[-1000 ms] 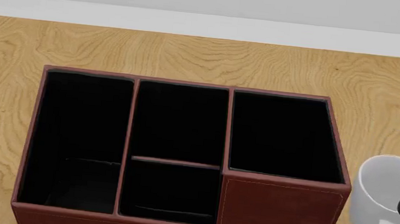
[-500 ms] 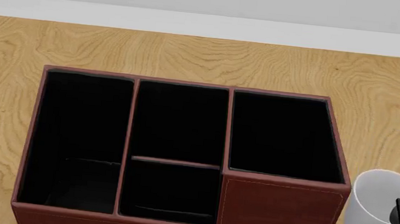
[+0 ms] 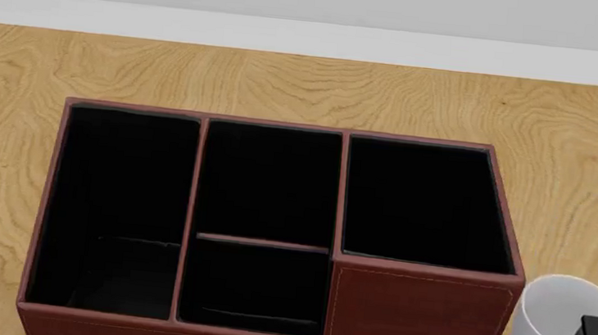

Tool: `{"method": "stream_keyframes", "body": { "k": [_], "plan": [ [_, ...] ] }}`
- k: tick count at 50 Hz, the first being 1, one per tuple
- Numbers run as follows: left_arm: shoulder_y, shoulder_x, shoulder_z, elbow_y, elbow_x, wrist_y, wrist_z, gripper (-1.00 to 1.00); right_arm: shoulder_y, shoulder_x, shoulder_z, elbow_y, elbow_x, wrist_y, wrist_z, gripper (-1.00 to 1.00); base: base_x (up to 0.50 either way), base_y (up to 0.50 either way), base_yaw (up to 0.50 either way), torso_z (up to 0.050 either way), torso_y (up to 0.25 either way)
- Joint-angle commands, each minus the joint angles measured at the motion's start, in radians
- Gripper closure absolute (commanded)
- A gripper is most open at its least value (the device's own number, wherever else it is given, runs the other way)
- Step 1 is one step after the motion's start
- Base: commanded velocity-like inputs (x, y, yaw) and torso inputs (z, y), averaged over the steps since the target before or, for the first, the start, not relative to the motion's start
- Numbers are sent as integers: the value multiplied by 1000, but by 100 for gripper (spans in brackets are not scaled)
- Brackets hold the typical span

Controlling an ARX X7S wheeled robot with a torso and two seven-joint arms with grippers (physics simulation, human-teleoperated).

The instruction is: Pick up the white mug and place it to the right of the caddy.

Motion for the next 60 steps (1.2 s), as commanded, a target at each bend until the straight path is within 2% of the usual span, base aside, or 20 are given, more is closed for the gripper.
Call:
{"method": "stream_keyframes", "body": {
  "k": [1,47,60],
  "plan": [
    [-2,-4,10,5,2,-3,-6,-100,-4,-18,-6,36,-54,-17,-37,100,0,0,0,0,0],
    [6,-25,16,13,-10,9,-27,-100,-20,-101,-63,187,-143,-68,-132,100,2,0,2,0,0],
    [7,-30,21,10,-12,14,-31,-100,-22,-94,-59,175,-138,-66,-122,100,5,0,7,-2,0]
  ]
}}
